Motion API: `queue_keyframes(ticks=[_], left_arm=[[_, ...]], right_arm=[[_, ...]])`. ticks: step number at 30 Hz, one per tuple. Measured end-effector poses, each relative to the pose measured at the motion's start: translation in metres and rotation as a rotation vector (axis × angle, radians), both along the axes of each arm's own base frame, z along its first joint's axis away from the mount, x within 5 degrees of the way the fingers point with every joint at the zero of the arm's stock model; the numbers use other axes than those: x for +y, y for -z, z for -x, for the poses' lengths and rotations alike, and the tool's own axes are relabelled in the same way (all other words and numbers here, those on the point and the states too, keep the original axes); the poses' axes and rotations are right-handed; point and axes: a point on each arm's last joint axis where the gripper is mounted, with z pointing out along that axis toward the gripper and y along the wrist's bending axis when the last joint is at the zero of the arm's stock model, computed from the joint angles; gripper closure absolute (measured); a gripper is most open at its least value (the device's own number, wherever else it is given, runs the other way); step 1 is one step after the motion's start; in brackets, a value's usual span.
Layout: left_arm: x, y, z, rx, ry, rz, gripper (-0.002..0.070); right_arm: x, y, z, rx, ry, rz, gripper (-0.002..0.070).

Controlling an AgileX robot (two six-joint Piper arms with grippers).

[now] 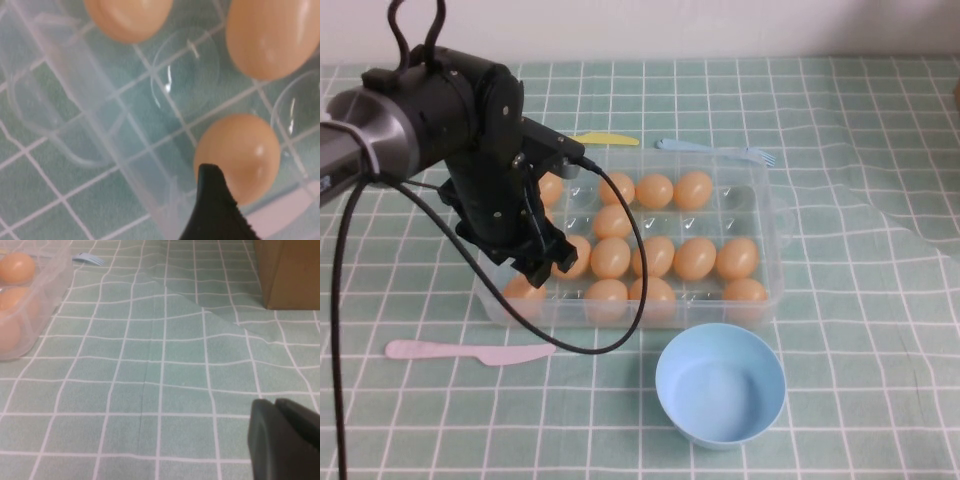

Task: Take an egg out of the egg box
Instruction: Pick up the egg from the plastic box

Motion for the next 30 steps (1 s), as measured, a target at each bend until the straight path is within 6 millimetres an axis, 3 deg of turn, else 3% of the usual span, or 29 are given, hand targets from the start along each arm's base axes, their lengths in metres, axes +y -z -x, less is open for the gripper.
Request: queue_keyframes(ticks=[8,17,30], left_arm=[[-0.006,-0.001,-0.011,0.012,-0.003,-0.003,0.0288],[-0.009,0.019,-0.012,0.108,0.014,-0.015,0.0284],[-0.009,0.02,-0.015,0.092,0.04,-0.031,0.0223]], right_arm=[[0.0,0.0,0.0,0.0,0.0,0.0,0.0694],[0.0,0.0,0.0,0.0,0.0,0.0,0.0694],[0.0,0.0,0.0,0.0,0.0,0.0,0.0694]])
